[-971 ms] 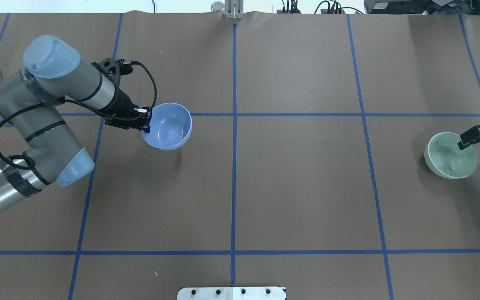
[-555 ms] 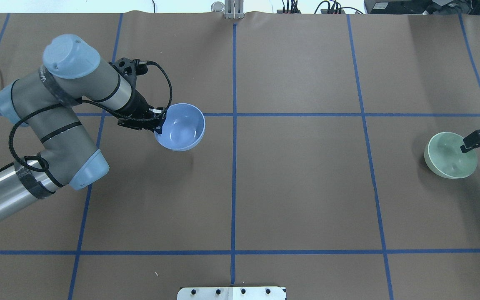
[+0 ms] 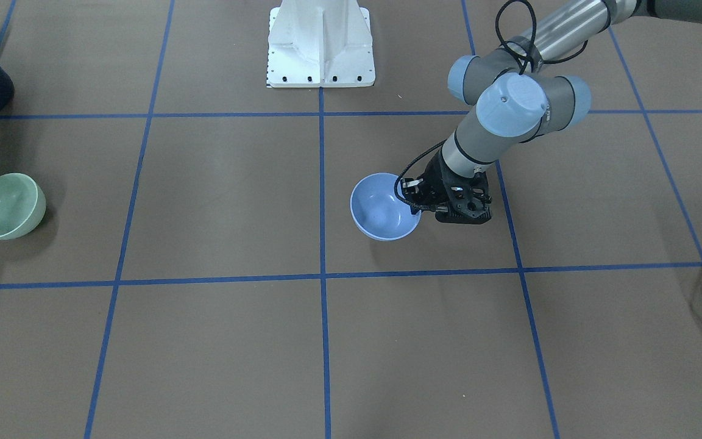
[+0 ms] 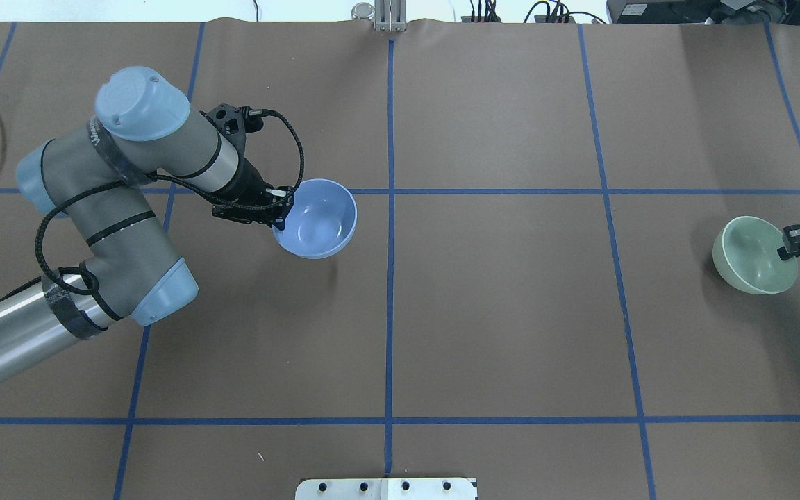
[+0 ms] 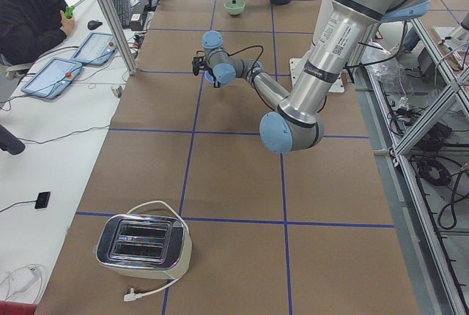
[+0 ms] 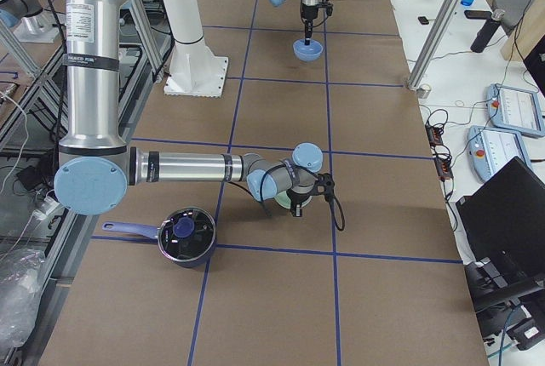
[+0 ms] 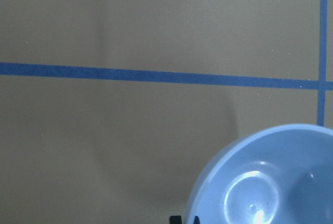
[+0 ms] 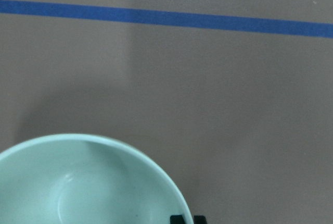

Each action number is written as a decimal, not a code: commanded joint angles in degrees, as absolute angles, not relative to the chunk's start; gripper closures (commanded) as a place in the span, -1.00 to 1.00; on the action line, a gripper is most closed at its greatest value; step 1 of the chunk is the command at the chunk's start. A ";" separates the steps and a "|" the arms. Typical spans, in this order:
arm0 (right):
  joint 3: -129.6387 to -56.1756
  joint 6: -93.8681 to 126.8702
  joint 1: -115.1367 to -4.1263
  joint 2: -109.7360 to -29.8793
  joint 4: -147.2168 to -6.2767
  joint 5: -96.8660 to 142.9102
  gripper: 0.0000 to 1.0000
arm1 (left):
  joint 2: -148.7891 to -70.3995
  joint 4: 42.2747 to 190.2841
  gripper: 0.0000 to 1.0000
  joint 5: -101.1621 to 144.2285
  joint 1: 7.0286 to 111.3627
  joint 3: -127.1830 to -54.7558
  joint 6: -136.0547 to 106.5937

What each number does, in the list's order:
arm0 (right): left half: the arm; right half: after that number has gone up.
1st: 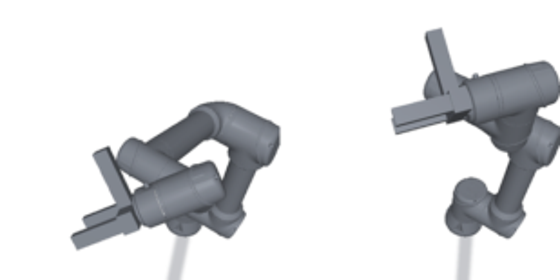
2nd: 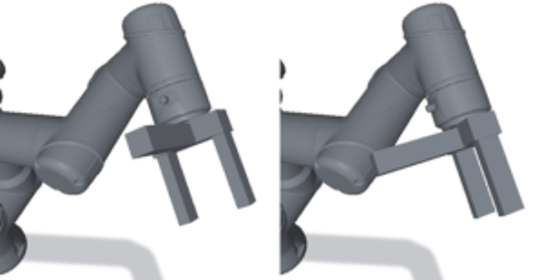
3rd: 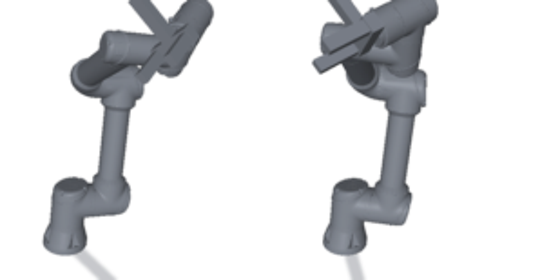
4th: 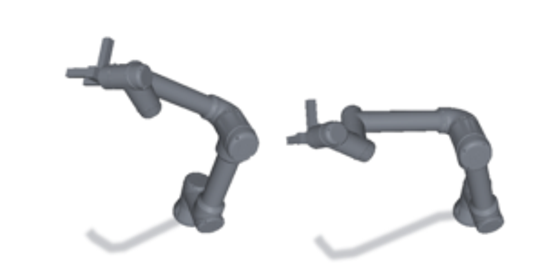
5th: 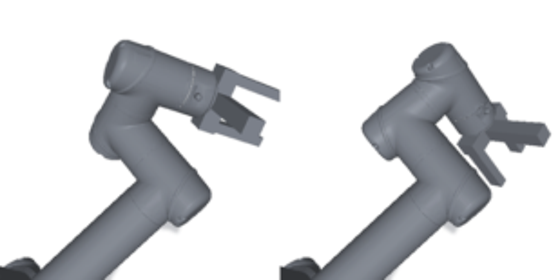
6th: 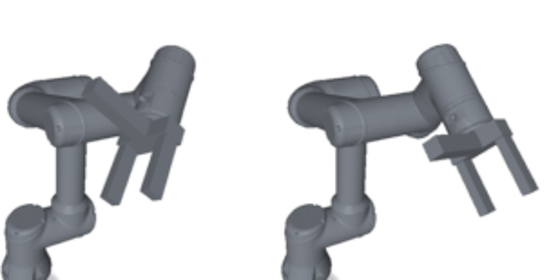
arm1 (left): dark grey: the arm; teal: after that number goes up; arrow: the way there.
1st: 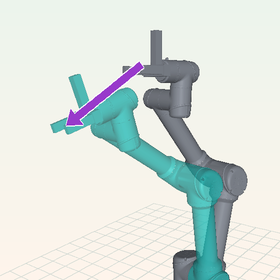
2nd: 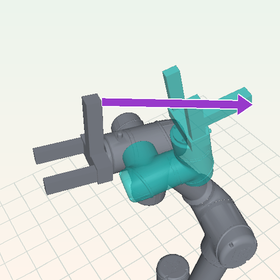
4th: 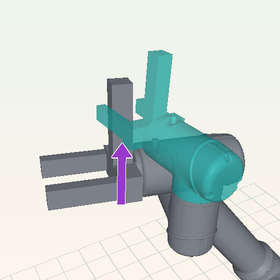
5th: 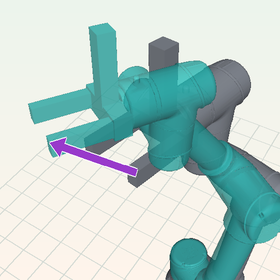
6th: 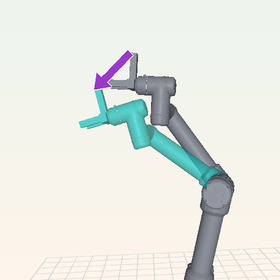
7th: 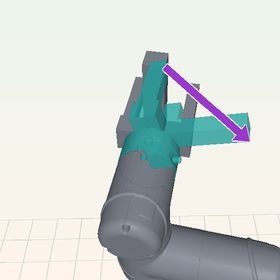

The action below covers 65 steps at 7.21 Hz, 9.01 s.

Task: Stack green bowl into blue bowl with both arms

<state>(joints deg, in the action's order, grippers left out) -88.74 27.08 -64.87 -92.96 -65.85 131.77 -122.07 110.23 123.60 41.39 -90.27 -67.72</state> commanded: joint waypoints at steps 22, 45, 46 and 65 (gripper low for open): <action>-95.88 51.10 -61.90 -67.08 -83.94 136.86 1.00 | -114.73 105.84 -0.96 124.18 46.65 -101.22 -58.50; -94.41 80.95 -32.52 -53.45 -77.17 111.53 1.00 | -94.04 106.70 -0.96 132.45 71.46 -102.39 -19.86; -93.26 80.86 -32.95 -52.57 -77.17 111.53 1.00 | -94.04 106.70 -0.96 132.45 71.54 -102.39 -19.86; -93.33 83.56 -32.61 -53.79 -71.89 111.89 -1.00 | -94.13 106.70 -0.96 132.36 71.19 -102.13 -20.39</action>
<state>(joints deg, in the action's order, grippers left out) -92.34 81.85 -32.56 -53.73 -71.94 112.17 -94.16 106.70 132.22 71.15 -102.08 -20.39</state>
